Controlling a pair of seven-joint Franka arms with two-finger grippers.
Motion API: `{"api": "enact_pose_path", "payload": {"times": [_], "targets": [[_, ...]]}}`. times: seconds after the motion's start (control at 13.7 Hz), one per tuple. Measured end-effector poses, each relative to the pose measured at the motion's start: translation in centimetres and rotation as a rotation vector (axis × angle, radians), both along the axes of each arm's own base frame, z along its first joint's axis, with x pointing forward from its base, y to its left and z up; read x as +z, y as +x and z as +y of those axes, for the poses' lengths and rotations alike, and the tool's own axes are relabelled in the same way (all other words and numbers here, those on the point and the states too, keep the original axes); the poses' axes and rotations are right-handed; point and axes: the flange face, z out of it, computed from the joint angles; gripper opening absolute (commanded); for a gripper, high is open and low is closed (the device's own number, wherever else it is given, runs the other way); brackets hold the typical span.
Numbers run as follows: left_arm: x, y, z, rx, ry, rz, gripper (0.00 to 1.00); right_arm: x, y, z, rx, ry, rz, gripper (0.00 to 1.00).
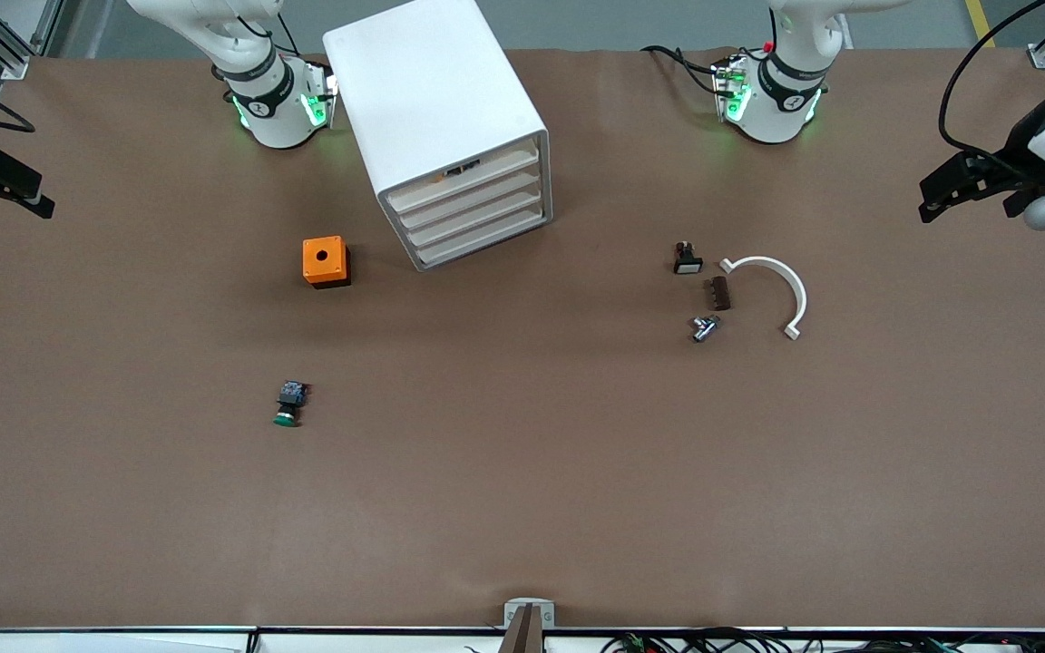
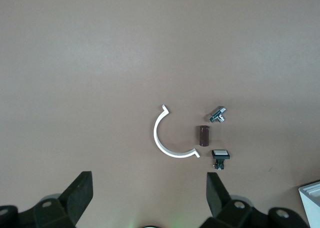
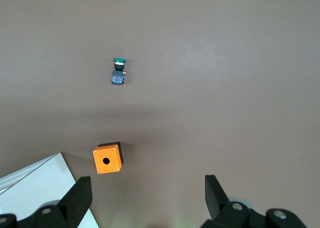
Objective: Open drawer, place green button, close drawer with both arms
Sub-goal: 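Move the left gripper toward the cabinet while the right gripper starts out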
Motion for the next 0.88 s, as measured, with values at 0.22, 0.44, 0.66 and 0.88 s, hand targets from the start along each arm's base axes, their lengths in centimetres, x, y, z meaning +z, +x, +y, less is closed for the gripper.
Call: {"api": "enact_pose_path", "payload": {"times": [0.22,0.44,0.66,0.88], "targets": [[0.1,0.2,0.0,0.0,-0.001,-0.002,1.0,0.0,0.0,0.0,0.0,0.0,0.0,1.0],[0.3,0.6,1.1,0.017,-0.003,-0.008,1.0,0.0,0.0,0.0,-0.001,0.0,0.0,1.0],[-3.1,2.5,3.7,0.027,-0.01,0.056,1.0,0.1,0.0,-0.1,-0.002,0.0,-0.003,1.0],[-8.5,4.9,3.1,0.043,-0.062,0.152,1.0,0.6,-0.1,-0.3,-0.005,-0.001,-0.011,1.0]]}}
